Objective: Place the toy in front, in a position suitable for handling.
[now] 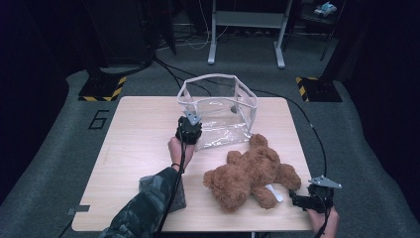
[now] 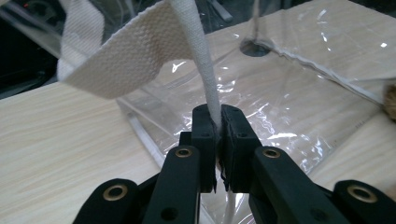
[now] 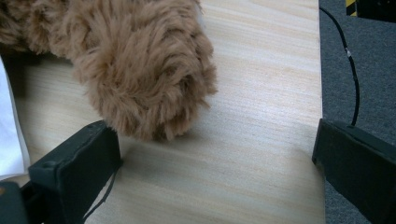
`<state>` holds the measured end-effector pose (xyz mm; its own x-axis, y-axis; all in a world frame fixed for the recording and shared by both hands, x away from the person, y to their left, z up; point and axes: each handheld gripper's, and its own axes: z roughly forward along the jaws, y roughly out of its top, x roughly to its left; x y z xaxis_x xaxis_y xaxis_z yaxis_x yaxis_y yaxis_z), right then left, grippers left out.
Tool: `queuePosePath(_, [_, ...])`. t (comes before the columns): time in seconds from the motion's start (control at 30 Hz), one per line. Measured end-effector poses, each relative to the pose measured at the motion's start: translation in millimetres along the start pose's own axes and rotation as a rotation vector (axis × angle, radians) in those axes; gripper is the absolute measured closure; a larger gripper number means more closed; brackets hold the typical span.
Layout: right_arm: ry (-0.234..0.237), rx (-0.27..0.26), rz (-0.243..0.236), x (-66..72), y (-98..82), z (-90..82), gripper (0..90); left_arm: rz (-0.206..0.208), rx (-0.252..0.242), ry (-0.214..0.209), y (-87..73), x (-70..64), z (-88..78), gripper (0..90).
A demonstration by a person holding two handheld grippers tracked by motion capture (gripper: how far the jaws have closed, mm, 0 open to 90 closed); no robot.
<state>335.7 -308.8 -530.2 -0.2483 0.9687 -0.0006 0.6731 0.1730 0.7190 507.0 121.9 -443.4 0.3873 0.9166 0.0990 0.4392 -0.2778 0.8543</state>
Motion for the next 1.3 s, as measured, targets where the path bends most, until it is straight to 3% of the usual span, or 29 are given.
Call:
queuePosePath(0.33, [-0.002,0.000,0.002,0.2,-0.1,-0.1,0.4,-0.015,-0.008,0.022,-4.0,25.6,-1.4,86.0])
queuePosePath(0.6, [-0.004,0.000,0.004,0.4,-0.2,-0.1,0.4,-0.063,-0.001,0.030,-12.0,56.5,-10.1,86.1])
queuePosePath(0.83, [-0.006,0.000,0.005,0.4,-0.2,-0.2,0.4,-0.091,0.009,0.069,-20.0,84.5,-19.2,86.0])
queuePosePath(0.87, [-0.006,0.000,0.005,0.4,-0.2,-0.2,0.4,-0.102,0.010,0.084,-23.2,94.5,-22.5,86.1])
queuePosePath(0.9, [-0.006,0.000,0.005,0.4,-0.2,-0.2,0.4,-0.102,0.010,0.084,-23.2,94.5,-22.5,86.0])
queuePosePath(1.27, [-0.013,-0.001,0.015,0.7,-0.1,0.0,0.3,-0.175,0.007,0.159,-43.5,149.5,-43.7,85.9])
queuePosePath(1.3, [-0.013,-0.001,0.015,0.7,-0.1,0.0,0.3,-0.175,0.007,0.159,-43.5,149.5,-43.7,85.9])
